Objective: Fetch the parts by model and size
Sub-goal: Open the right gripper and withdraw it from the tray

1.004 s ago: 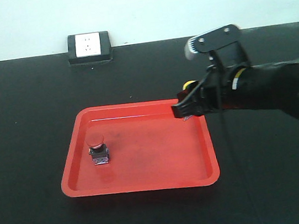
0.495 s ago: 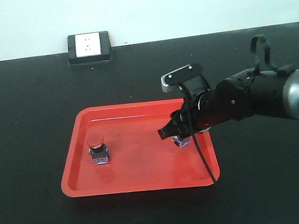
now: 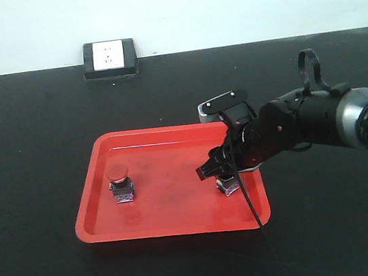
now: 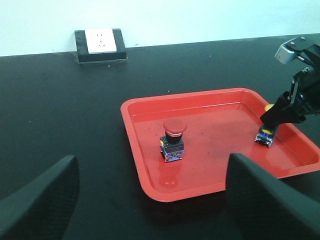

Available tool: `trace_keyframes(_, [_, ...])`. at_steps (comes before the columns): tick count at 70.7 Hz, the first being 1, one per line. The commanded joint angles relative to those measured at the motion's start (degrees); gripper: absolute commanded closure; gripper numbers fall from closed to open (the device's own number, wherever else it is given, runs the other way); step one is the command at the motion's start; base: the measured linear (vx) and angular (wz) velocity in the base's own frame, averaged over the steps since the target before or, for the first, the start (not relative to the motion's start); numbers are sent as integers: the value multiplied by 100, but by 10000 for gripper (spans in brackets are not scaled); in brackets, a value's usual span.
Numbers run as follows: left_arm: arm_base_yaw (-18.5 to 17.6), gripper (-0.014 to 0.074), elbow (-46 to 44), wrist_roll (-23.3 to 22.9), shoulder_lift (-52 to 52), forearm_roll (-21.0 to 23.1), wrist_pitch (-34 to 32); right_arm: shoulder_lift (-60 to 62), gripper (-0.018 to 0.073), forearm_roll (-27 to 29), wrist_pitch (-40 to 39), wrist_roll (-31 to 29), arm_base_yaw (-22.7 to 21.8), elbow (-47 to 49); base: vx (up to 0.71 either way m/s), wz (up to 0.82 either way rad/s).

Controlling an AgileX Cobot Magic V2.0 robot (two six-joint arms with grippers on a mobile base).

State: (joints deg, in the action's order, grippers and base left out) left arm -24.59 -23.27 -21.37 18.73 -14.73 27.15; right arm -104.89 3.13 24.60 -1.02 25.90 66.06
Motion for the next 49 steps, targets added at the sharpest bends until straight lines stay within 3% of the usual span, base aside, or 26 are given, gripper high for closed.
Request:
trace_keyframes(1, [-50,20,-153,-6,37,4,-365,536,34,-158,42,-16,-27,246,0,0])
trace_keyframes(8, [-50,20,-153,-6,37,4,-365,894,-2,-215,318,-10,-27,287,0,0])
trace_keyframes(37, [-50,20,-153,-6,37,5,-371,3578,-1,-271,1390,-67,-27,254,0,0])
trace_keyframes(49, [-50,20,-153,-6,37,5,-371,4733,-1,-271,1757,-375,-27,254,0,0])
